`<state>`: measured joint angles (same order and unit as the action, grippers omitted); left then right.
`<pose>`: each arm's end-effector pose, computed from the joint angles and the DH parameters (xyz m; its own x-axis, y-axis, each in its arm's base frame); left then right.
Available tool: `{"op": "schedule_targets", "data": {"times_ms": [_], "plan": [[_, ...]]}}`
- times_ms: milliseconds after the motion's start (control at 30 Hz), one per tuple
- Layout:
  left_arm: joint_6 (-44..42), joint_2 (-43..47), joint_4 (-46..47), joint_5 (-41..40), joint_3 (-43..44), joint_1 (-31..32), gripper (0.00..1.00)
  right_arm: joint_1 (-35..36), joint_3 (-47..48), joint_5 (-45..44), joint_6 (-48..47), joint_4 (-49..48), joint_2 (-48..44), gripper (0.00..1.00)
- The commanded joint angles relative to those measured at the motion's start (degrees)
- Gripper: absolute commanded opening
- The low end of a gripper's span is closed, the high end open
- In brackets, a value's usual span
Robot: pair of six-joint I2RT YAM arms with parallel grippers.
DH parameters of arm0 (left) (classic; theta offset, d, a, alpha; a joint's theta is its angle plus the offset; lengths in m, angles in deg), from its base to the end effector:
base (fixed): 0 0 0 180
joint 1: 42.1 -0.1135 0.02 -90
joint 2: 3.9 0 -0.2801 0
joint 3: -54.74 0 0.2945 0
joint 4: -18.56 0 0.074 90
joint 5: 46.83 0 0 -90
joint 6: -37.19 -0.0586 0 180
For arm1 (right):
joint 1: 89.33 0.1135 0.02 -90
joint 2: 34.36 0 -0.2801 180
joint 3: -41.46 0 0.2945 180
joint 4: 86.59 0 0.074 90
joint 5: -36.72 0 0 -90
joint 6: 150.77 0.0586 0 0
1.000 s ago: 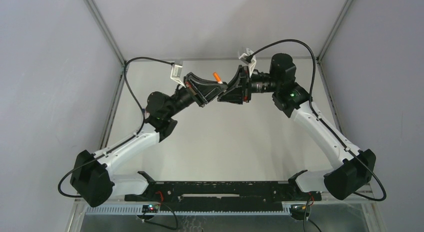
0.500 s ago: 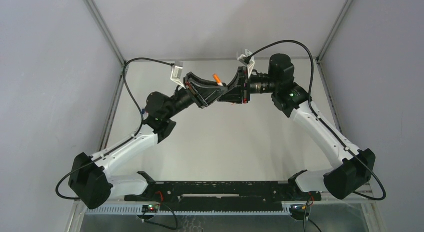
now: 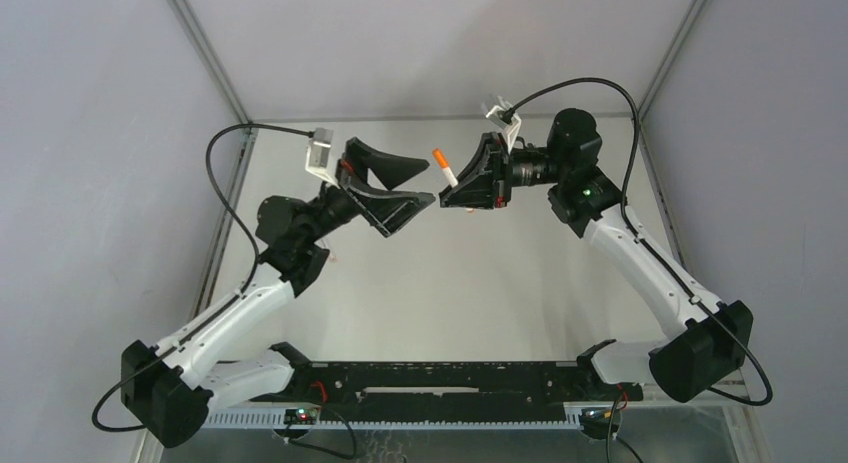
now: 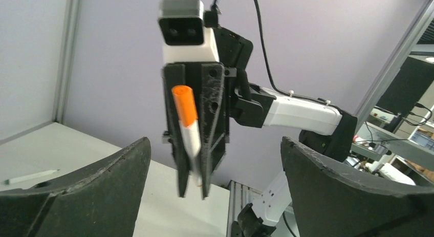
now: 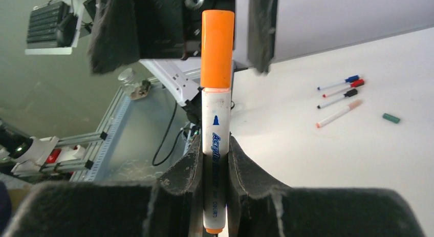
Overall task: Insert the pens into the pen caps
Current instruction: Press the pen cap onto the pen.
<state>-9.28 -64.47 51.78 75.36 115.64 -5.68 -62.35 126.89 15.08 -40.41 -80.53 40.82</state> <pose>0.2067 -0.1913 0.4275 -0.2697 -0.5254 -0.8070 0.9296 0.0766 -0.3605 0.2725 0.1998 0.4437 -0.2846 -0.0009 -0.9586 -0.9540 -0.0977 0.2833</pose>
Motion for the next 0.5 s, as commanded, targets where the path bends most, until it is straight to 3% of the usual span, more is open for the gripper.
{"op": "schedule_targets", "data": {"times_ms": [0,267,467], "plan": [[2.1,2.3,-1.2,3.5,-0.5,-4.5,1.0,-0.2,-1.5,4.2,4.7,-5.6,-3.0,0.0],[9.5,-2.7,4.0,3.1,5.7,-5.6,0.98,0.5,-3.0,4.2,5.3,-5.4,-3.8,0.0],[17.4,-7.3,14.2,2.7,6.9,-5.0,0.77,0.8,-3.1,3.6,5.1,-4.6,-3.2,0.0]]}}
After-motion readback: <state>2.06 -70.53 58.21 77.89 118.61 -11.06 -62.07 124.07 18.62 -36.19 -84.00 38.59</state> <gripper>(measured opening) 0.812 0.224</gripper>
